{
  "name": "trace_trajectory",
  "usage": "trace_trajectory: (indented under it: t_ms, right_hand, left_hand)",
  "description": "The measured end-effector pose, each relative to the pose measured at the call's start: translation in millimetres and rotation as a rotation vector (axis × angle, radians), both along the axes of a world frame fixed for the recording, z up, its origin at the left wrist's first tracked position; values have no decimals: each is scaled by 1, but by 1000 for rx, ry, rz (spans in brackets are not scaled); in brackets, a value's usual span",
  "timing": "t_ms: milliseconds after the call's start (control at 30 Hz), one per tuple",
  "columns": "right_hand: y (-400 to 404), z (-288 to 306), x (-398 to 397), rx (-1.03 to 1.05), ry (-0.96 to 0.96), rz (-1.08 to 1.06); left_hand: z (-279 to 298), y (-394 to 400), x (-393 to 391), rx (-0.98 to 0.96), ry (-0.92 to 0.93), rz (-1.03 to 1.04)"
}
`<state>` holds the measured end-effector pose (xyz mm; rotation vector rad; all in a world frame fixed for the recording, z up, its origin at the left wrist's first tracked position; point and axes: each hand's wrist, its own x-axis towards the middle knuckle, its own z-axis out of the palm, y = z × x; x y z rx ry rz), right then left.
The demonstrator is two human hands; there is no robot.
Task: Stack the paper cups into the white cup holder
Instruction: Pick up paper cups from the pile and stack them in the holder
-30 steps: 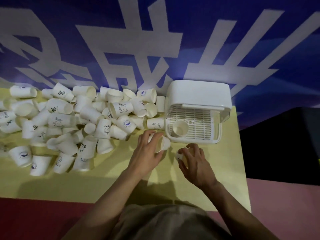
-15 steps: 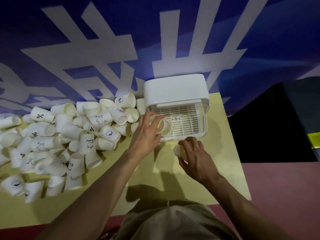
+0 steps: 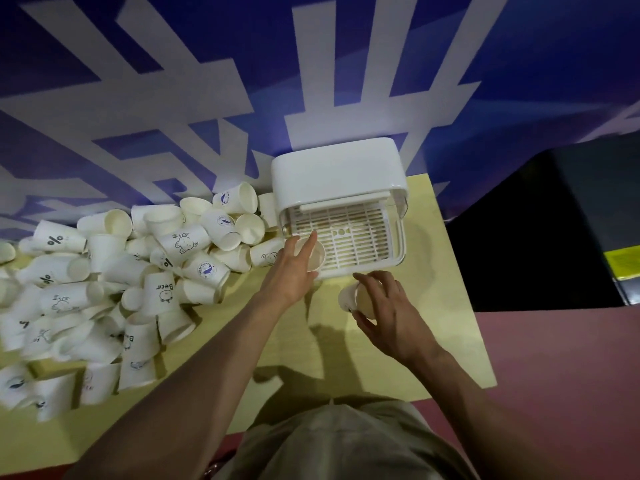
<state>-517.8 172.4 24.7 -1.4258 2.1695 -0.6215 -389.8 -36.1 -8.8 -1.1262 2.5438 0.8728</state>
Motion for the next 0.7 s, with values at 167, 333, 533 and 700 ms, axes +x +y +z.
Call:
trace_trajectory:
  t_ms: [167,333,533,700]
  right_hand:
    - [-44,25,-3,-119,47,56]
    - [-93,36,2,-174,106,157]
    - [-123,13,14,-89,242,300]
    - [-135,-19,17,82,241,304]
  left_hand:
    - [9,9,27,-31,151,71]
    - [7,25,93,-24,179,195]
    - [5,58,177,11,149,337]
    - [4,78,223,36,230,448]
